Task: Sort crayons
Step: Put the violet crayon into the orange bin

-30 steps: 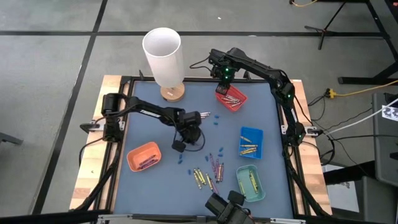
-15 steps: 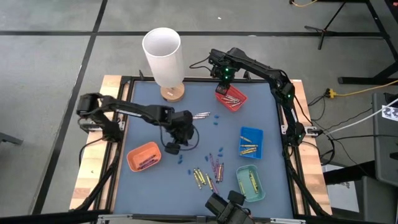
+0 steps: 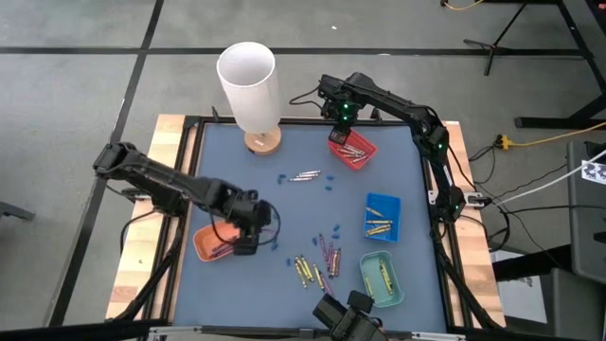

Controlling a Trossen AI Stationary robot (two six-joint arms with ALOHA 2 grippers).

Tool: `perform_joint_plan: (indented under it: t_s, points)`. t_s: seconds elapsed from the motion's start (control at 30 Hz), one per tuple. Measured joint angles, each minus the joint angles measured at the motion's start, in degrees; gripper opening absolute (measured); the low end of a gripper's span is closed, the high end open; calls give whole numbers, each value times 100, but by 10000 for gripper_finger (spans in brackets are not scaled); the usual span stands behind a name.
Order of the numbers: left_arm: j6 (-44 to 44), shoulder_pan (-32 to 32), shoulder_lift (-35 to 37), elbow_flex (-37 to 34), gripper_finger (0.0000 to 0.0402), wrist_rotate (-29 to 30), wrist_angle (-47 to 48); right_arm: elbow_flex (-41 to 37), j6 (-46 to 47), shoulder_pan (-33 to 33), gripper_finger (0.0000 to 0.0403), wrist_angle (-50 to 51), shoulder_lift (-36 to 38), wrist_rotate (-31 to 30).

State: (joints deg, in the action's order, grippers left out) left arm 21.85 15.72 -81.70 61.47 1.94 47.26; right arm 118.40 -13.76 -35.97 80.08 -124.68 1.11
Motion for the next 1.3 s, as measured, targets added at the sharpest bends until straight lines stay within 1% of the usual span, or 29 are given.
perform_joint_plan:
  t_s: [0.07,0.23,0.43,0.67,0.77,0.87,0.93,1.1,1.3]
  points:
    - [494,264,0,-9,6,216,293,1,0,-2,127,18,0,0]
    - [1742,869,3,-116,6,716,529,1,0,0,127,79,0,1]
    - [3292,1571,8,-361,6,1027,665,0,0,0,127,76,0,0]
    - [4823,2302,8,-699,6,1088,775,1,28,0,127,68,0,32]
    - [5286,2547,8,-817,6,1097,773,0,33,-2,127,59,0,312]
    - [5586,2737,8,-914,6,1093,777,1,41,0,127,57,0,594]
    - [5610,2819,8,-962,6,1093,783,1,46,0,127,54,0,734]
    - [5608,2857,8,-1038,6,1090,779,1,44,2,127,8,0,754]
    - [5613,2857,8,-1073,14,1088,777,1,44,104,127,-353,0,799]
